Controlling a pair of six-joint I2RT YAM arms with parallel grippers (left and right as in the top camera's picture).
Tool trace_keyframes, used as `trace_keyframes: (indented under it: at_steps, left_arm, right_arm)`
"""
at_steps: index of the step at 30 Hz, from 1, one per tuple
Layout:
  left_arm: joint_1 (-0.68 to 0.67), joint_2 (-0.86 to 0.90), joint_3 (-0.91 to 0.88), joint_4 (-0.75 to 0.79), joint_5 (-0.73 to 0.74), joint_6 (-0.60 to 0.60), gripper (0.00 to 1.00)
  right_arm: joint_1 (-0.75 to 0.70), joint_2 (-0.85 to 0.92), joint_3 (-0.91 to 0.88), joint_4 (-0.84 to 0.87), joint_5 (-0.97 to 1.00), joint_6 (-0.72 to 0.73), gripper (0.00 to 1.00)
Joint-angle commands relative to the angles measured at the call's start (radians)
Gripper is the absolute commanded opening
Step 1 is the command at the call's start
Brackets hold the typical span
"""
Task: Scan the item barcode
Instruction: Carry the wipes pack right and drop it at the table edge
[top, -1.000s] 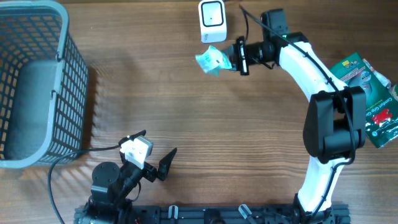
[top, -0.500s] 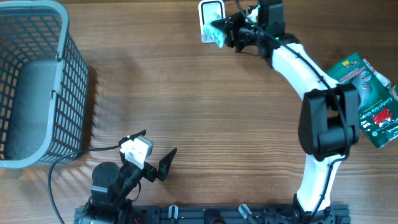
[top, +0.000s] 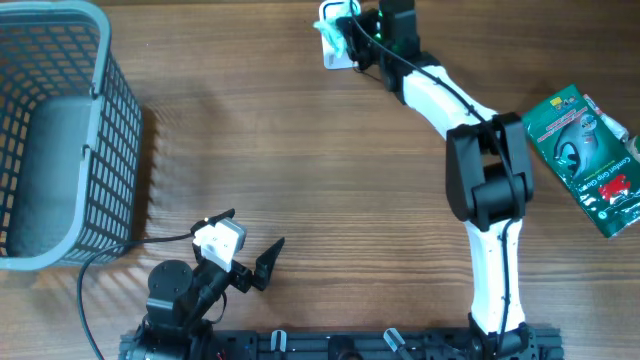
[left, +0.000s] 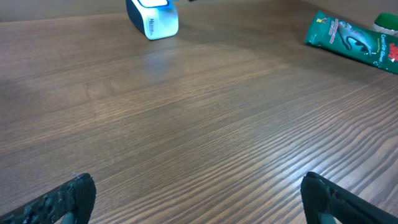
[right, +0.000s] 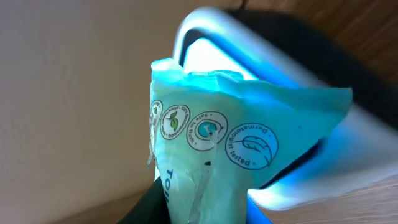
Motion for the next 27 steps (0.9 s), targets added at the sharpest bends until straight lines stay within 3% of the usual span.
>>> trace_keyframes:
  at_steps: [1, 5, 8, 15, 20, 24, 26, 27]
  left_arm:
    - [0.004, -0.006, 0.001, -0.004, 0.001, 0.002, 1.0]
    - [0.004, -0.006, 0.001, -0.004, 0.001, 0.002, 1.0]
    - [0.004, -0.006, 0.001, -0.004, 0.001, 0.002, 1.0]
    - [0.004, -0.006, 0.001, -0.004, 0.001, 0.002, 1.0]
    - [0.004, -0.006, 0.001, -0.004, 0.001, 0.002, 1.0]
    - [0.004, -0.006, 0.001, -0.004, 0.001, 0.002, 1.0]
    - [0.004, -0.006, 0.001, -0.004, 0.001, 0.002, 1.0]
    - [0.004, -0.006, 0.001, -0.004, 0.001, 0.002, 1.0]
  right_arm:
    - [0.031, 0.024, 0.077, -0.061, 0.029, -0.05, 0.05]
    - [0.025, 0.024, 0.087, -0.239, 0.052, -0.018, 0.05]
    - [0.005, 0.021, 0.126, -0.466, 0.05, -0.024, 0.04]
    - [-0.134, -0.187, 0.172, -0.939, 0.13, -0.174, 0.05]
    - [-0.314, -0.32, 0.172, -1.294, 0.385, -0.366, 0.04]
    - [-0.482, -0.31, 0.129, -1.361, 0.43, -0.626, 0.05]
    - [-0.6, -0.309, 0.084, -1.31, 0.443, -0.616, 0.05]
    - [-0.659, -0.309, 0.074, -1.27, 0.436, -0.596, 0.09]
